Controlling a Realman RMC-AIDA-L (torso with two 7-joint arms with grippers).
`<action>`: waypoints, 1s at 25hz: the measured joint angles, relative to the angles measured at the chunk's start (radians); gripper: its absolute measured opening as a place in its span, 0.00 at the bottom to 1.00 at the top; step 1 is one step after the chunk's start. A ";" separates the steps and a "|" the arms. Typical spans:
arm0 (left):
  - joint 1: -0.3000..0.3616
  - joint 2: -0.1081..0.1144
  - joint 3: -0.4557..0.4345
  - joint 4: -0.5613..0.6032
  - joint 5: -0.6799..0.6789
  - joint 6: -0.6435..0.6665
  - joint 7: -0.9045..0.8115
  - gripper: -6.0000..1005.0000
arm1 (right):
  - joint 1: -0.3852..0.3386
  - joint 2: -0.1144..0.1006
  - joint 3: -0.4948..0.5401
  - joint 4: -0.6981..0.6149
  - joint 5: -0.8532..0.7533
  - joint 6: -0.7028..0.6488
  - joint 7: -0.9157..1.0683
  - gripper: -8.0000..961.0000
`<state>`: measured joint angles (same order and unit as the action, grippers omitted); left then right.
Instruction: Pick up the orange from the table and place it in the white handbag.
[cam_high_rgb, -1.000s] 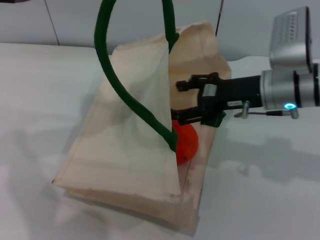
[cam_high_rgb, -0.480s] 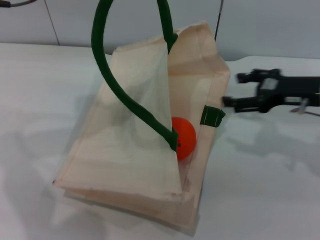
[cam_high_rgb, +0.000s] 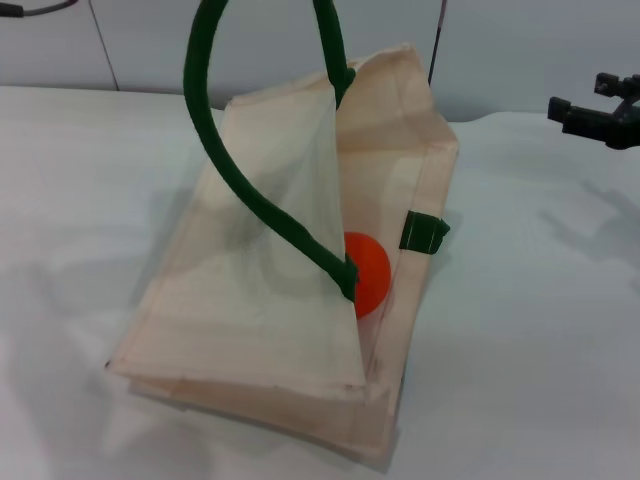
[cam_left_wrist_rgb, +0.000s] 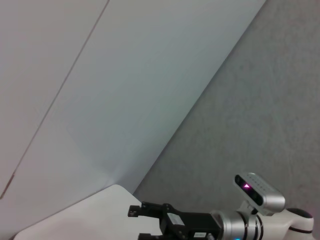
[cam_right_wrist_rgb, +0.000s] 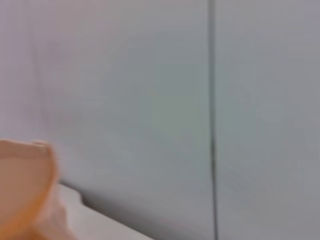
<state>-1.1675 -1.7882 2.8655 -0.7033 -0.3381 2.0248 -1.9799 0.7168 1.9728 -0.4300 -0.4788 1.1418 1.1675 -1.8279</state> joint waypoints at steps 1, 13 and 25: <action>0.000 0.000 0.000 0.000 -0.001 0.000 0.001 0.13 | 0.001 0.005 0.002 -0.001 0.000 -0.016 -0.002 0.93; 0.012 -0.010 -0.002 0.001 -0.074 -0.015 -0.023 0.18 | 0.019 0.036 0.016 0.018 0.002 -0.118 -0.005 0.93; 0.080 -0.042 -0.002 0.001 -0.237 -0.074 0.010 0.64 | 0.017 0.044 0.081 0.100 0.141 -0.124 -0.115 0.93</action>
<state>-1.0874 -1.8302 2.8638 -0.7027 -0.5753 1.9505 -1.9703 0.7335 2.0167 -0.3491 -0.3792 1.2828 1.0438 -1.9428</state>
